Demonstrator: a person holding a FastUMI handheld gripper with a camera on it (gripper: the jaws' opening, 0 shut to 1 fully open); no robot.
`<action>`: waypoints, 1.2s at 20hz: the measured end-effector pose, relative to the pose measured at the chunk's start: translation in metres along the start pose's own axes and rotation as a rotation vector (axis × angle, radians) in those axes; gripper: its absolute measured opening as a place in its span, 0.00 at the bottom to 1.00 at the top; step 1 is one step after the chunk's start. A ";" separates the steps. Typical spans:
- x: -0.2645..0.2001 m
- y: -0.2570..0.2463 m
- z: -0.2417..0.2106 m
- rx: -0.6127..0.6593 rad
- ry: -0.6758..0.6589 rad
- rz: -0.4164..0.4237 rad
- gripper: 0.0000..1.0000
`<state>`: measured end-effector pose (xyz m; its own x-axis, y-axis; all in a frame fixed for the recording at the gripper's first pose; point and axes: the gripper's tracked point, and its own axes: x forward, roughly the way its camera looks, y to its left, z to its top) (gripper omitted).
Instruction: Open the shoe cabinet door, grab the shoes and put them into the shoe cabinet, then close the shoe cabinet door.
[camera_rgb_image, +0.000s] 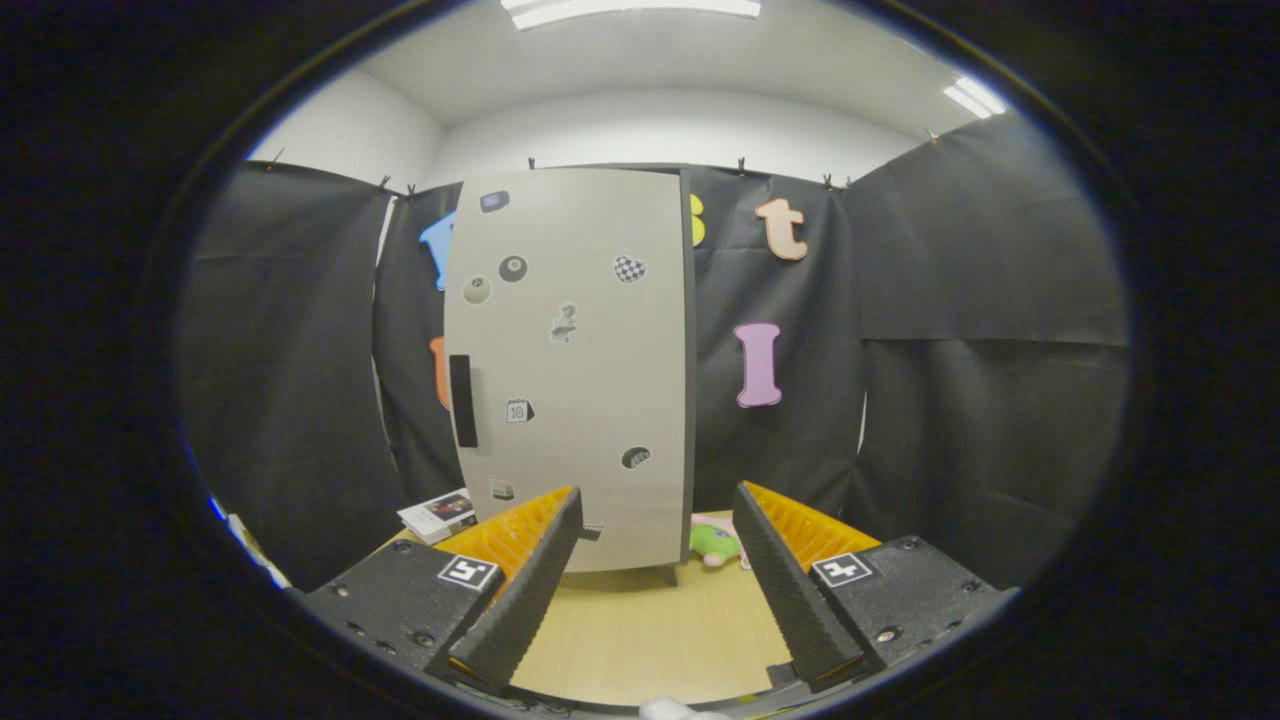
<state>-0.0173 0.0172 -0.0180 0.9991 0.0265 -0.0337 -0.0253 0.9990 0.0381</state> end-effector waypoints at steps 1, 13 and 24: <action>0.000 0.001 0.000 -0.002 0.000 0.003 0.99; -0.003 0.006 0.003 -0.014 -0.006 0.007 0.99; -0.007 0.005 0.000 -0.009 -0.005 0.004 0.99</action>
<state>-0.0248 0.0224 -0.0174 0.9991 0.0304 -0.0285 -0.0295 0.9991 0.0290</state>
